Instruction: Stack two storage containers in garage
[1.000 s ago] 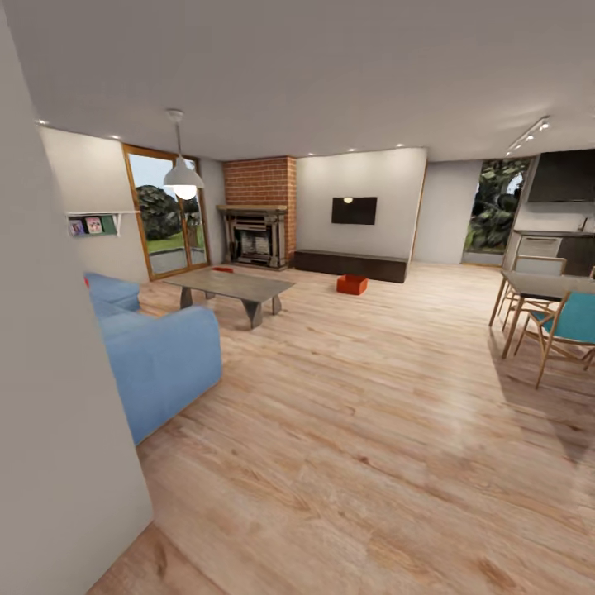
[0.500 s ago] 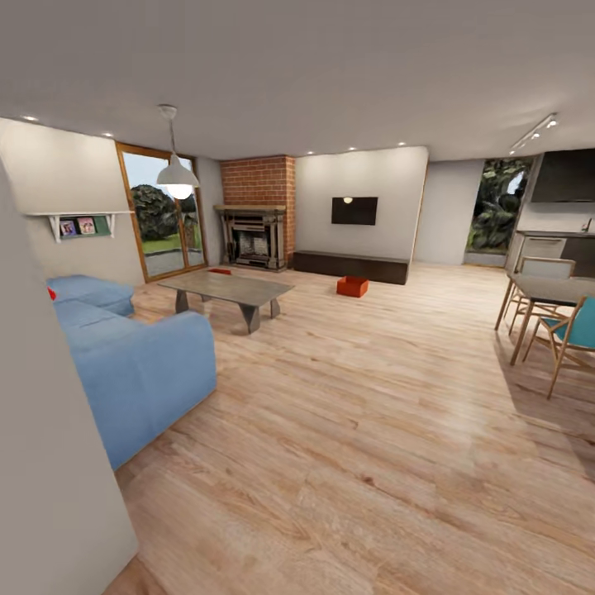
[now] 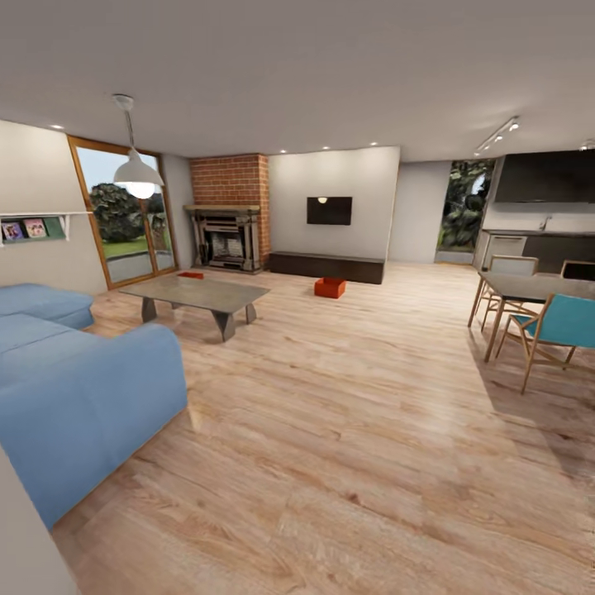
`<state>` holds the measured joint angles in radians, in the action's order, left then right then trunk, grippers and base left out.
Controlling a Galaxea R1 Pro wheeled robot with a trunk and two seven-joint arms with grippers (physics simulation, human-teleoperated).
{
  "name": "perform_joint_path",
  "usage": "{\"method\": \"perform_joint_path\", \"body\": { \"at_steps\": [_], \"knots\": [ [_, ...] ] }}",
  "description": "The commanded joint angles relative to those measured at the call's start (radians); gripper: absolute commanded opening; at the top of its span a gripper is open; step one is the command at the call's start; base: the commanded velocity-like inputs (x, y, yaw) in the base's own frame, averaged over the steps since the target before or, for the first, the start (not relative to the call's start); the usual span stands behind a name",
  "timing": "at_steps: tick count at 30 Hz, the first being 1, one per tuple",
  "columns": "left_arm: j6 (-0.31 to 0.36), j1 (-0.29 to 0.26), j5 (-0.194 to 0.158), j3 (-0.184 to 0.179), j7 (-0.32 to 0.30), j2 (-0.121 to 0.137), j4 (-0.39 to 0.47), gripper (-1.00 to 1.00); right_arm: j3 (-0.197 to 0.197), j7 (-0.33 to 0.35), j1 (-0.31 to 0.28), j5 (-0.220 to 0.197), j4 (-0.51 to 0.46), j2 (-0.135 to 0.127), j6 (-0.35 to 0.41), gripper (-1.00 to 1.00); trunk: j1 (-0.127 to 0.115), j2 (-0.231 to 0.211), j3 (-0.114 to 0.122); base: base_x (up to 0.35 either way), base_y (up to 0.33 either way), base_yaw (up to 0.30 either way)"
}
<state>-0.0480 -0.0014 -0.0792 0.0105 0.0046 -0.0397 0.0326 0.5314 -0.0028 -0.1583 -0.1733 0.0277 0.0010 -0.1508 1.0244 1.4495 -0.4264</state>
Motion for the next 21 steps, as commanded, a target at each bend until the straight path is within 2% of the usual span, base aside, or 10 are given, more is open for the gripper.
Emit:
{"method": "perform_joint_path", "body": {
  "at_steps": [1,6,21],
  "knots": [
    [-0.003,0.0,-0.008,0.0,0.0,0.0,0.0,1.0,0.009,0.0,-0.001,-0.009,0.003,0.001,-0.006,1.0,0.001,0.0,-0.001,0.323,0.0,-0.242],
    [-0.003,0.0,-0.008,0.0,0.0,0.0,0.0,1.0,0.009,0.0,-0.001,-0.009,0.003,0.001,-0.006,1.0,0.001,0.0,-0.001,0.323,0.0,-0.13],
    [0.002,0.0,-0.009,0.0,0.0,0.0,0.0,1.0,0.009,0.0,-0.001,-0.002,0.003,0.001,-0.006,1.0,0.001,0.0,-0.001,0.323,0.0,-0.005]
  ]
}}
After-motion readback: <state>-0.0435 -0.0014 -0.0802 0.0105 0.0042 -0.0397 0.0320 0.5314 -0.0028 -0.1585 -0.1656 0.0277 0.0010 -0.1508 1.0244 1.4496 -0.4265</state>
